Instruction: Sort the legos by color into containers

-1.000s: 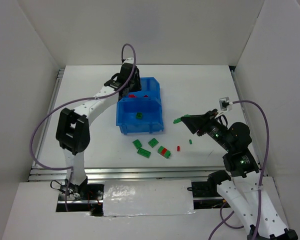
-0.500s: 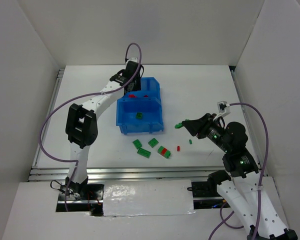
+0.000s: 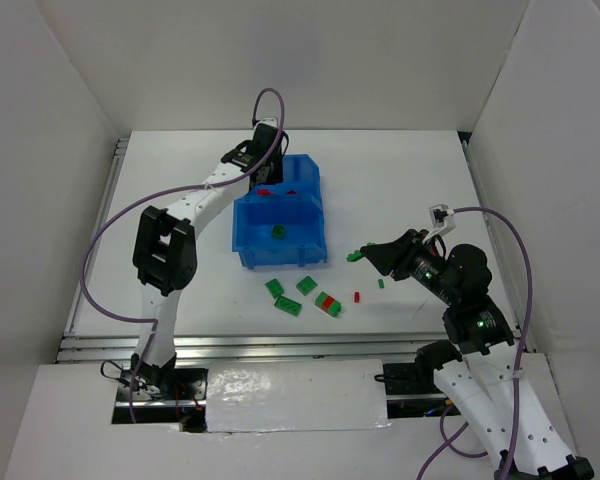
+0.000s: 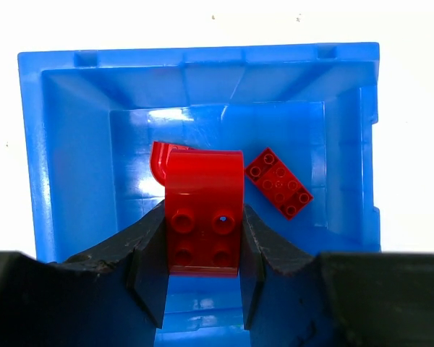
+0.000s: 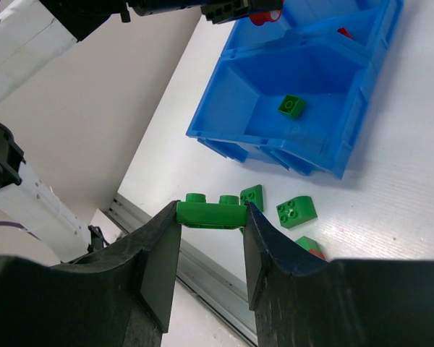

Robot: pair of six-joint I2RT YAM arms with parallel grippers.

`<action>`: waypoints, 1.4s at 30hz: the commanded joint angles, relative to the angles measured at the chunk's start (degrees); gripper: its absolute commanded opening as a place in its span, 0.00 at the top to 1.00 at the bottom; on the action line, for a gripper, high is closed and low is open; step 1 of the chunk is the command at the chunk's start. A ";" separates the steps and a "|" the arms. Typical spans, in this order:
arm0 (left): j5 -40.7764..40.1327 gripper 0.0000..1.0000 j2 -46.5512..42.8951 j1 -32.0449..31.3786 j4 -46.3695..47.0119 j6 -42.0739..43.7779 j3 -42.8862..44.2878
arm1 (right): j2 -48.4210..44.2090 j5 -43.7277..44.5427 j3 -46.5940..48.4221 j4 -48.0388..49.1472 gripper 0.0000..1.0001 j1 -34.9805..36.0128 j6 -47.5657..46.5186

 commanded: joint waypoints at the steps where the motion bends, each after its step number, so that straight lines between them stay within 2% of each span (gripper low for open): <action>1: 0.04 1.00 0.45 0.07 1.67 1.58 0.72 | -0.17 -0.59 0.40 2.35 1.00 0.41 -0.52; 26: 1.27 0.99 0.01 0.16 1.94 1.58 1.42 | 0.10 -1.11 0.40 2.43 1.00 0.41 -0.87; 30: 1.45 0.88 0.28 0.24 1.41 1.50 2.30 | -0.26 -0.94 0.49 1.99 1.00 0.41 -1.14; 37: 1.62 0.75 1.07 0.94 2.55 1.76 2.56 | 2.03 -2.17 1.37 2.17 1.00 0.41 -1.75; 40: 2.50 0.60 1.77 1.30 2.91 1.85 4.13 | 2.90 -2.34 0.84 3.31 1.00 0.41 -1.40; 41: 2.50 0.45 2.03 1.30 2.30 1.85 4.93 | 3.52 -2.43 0.75 3.75 1.00 0.41 -1.23; 42: 2.67 0.36 2.21 1.38 1.68 1.24 5.46 | 3.96 -2.52 0.84 3.93 1.00 0.41 -1.22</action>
